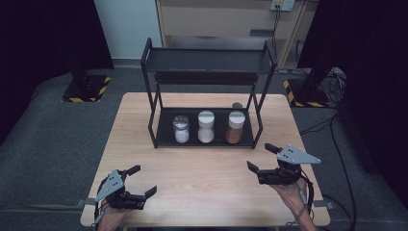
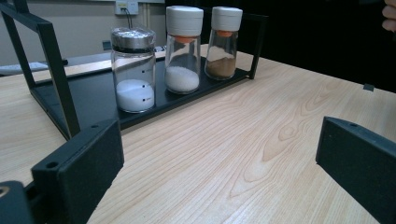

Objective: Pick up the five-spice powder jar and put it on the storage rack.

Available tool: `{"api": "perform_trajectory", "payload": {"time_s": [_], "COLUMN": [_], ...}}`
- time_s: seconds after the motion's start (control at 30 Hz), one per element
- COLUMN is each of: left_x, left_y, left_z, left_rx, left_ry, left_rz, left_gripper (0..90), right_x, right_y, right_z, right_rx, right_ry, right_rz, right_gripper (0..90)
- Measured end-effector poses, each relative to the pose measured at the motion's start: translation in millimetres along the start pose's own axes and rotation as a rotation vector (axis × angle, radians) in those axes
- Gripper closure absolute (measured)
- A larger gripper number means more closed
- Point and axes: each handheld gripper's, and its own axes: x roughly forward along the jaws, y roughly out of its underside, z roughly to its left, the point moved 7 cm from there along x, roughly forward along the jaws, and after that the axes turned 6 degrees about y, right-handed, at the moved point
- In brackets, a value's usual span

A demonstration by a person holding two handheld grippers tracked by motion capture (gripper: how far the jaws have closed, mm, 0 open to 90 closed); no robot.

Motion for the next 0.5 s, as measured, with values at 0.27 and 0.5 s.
{"api": "perform_trajectory", "payload": {"time_s": [0.27,0.5], "left_x": [0.9,0.8], "left_y": [-0.1,0.0], "left_z": [-0.3,-0.3], "left_rx": [0.001,0.000], "left_ry": [0.002,0.002], "left_rz": [0.005,0.002], "left_gripper": [0.1,0.0], "right_x": [-16.8,-25.0], "right_y": [23.3,39.7], "right_z": [-1.3,0.5], "right_rx": [0.034,0.050], "right_ry": [0.007,0.023], "right_rz": [-0.012,0.007], "right_gripper": [10.3,9.7]}}
